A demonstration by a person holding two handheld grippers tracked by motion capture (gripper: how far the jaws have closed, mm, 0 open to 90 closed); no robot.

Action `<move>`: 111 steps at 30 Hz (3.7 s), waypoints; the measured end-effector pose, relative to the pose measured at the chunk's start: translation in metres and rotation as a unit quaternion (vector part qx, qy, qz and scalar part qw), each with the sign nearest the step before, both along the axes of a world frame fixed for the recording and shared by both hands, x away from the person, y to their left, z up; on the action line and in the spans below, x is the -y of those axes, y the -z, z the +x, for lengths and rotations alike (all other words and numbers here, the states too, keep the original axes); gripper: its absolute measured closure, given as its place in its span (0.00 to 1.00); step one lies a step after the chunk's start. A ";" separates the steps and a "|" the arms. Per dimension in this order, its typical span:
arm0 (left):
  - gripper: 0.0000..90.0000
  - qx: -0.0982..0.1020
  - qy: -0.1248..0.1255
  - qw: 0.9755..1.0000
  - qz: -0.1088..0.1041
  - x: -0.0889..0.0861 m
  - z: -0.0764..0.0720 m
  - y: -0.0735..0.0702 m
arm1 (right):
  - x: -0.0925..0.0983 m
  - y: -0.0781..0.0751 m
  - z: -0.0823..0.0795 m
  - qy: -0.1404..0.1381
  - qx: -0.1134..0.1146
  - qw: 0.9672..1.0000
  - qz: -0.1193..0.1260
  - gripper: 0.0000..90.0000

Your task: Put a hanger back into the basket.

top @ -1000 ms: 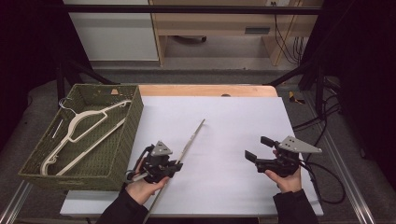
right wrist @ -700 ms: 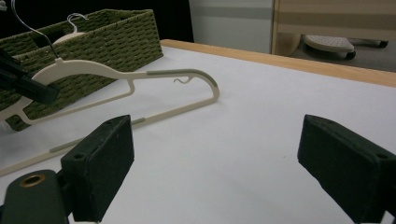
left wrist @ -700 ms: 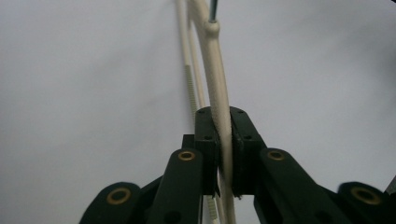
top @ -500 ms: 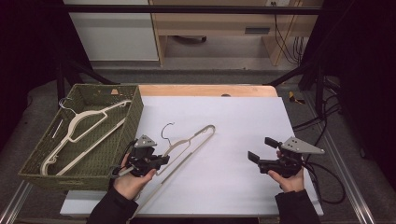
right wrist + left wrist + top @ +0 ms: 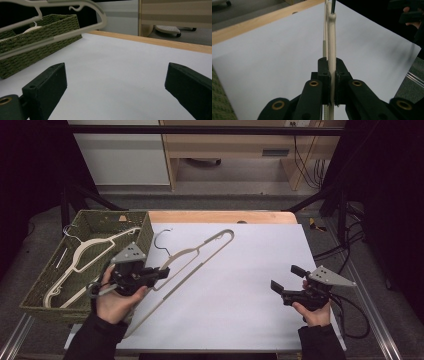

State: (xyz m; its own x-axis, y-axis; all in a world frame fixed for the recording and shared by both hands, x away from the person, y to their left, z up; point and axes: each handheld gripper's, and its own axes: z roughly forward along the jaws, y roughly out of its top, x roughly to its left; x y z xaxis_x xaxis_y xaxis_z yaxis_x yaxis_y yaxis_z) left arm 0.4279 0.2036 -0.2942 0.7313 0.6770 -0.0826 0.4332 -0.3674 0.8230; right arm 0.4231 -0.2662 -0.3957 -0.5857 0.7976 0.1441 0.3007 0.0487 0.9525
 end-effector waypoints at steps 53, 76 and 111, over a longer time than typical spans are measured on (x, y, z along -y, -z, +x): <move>0.95 0.029 -0.124 0.992 0.028 -0.236 0.068 -0.013 | 0.005 0.003 0.002 0.001 0.000 1.000 -0.007 0.03; 0.95 -0.010 -0.124 0.990 0.069 -0.210 0.090 0.011 | 0.003 0.004 0.002 0.001 -0.005 1.000 -0.006 0.03; 0.69 -0.094 -0.312 0.944 0.056 -0.247 0.071 0.070 | 0.000 0.006 0.003 -0.003 -0.012 1.000 -0.013 0.03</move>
State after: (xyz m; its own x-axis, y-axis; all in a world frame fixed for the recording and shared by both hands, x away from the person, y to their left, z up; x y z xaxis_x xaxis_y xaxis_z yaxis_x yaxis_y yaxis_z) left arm 0.4990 0.4505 -0.3641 0.1669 0.9833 -0.0727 0.7280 -0.0731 0.6817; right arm 0.4263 -0.2661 -0.4019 -0.5875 0.7975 0.1371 0.3228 0.0756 0.9435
